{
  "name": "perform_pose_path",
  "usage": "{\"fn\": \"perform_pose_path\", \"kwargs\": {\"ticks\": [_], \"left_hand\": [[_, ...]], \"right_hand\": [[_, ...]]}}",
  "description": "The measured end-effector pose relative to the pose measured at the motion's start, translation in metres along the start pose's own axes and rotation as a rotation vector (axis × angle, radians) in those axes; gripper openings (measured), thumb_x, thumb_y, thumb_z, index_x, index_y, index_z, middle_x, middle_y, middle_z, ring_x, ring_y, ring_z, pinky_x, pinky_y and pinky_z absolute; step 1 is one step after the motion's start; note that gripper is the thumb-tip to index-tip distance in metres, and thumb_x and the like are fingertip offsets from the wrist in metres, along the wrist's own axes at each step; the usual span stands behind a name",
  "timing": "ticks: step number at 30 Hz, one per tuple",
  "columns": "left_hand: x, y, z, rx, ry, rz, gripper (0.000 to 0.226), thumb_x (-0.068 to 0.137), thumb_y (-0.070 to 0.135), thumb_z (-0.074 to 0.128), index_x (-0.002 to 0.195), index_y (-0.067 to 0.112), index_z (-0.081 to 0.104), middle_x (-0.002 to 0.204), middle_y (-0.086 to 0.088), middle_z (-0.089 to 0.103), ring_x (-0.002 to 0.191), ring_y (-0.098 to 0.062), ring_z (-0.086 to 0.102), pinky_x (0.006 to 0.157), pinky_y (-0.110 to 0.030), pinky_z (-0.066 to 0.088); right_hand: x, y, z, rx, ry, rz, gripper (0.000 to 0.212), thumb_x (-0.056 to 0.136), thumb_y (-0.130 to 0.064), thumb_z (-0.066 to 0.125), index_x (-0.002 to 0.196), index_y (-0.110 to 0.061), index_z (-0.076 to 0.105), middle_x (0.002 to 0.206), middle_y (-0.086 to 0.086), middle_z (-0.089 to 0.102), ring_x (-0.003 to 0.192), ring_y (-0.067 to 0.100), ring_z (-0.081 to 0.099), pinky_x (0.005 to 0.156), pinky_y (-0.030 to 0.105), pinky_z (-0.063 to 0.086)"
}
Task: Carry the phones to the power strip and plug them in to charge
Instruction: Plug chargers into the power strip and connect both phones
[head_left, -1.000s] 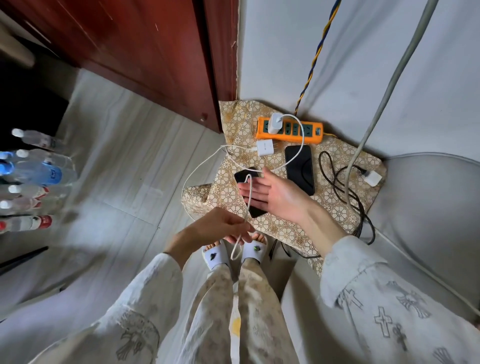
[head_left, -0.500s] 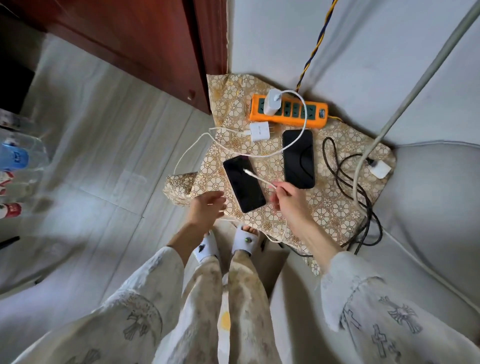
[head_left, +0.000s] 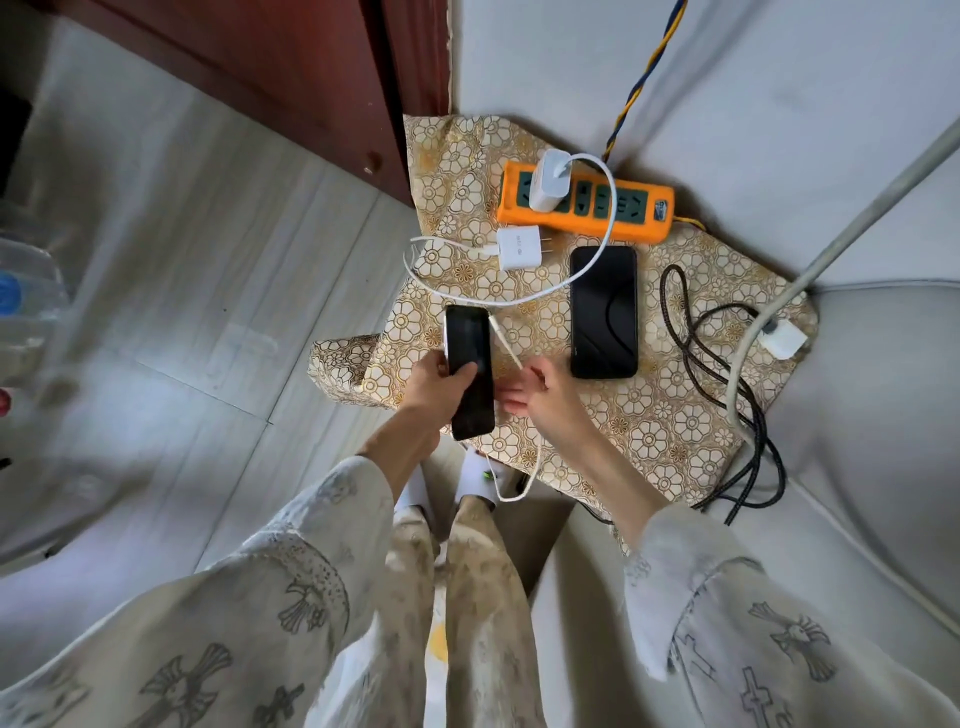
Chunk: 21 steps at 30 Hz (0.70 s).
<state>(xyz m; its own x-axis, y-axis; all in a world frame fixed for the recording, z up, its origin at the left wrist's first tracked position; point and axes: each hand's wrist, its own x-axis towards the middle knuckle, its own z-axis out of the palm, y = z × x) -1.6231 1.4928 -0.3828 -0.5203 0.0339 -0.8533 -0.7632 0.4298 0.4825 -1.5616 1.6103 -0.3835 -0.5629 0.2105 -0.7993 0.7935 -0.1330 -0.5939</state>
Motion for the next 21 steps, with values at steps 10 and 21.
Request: {"fn": "perform_pose_path", "kwargs": {"ticks": [10,21], "left_hand": [[-0.023,-0.011,-0.057,-0.733,0.033,-0.134,0.017,0.094,0.008,0.044,0.109,0.002,0.049,0.094,-0.009,0.061,0.081,-0.02,0.061,0.063,-0.036,0.053],[-0.047,0.02,-0.075,-1.087,-0.064,-0.097,0.021,0.096,0.009,0.036,0.088,0.01,0.055,0.06,0.002,0.072,0.058,-0.008,0.069,0.053,-0.018,0.056]], "right_hand": [[-0.046,-0.009,-0.009,0.012,-0.128,-0.06,0.023,0.093,-0.035,0.044,0.097,-0.029,0.067,0.052,-0.01,0.035,0.047,0.006,0.03,0.045,0.02,0.025],[-0.07,-0.058,0.028,-0.019,-0.289,-0.139,0.021,0.092,-0.03,0.05,0.089,-0.022,0.069,0.048,-0.014,0.043,0.045,0.004,0.032,0.044,0.017,0.025]]}}
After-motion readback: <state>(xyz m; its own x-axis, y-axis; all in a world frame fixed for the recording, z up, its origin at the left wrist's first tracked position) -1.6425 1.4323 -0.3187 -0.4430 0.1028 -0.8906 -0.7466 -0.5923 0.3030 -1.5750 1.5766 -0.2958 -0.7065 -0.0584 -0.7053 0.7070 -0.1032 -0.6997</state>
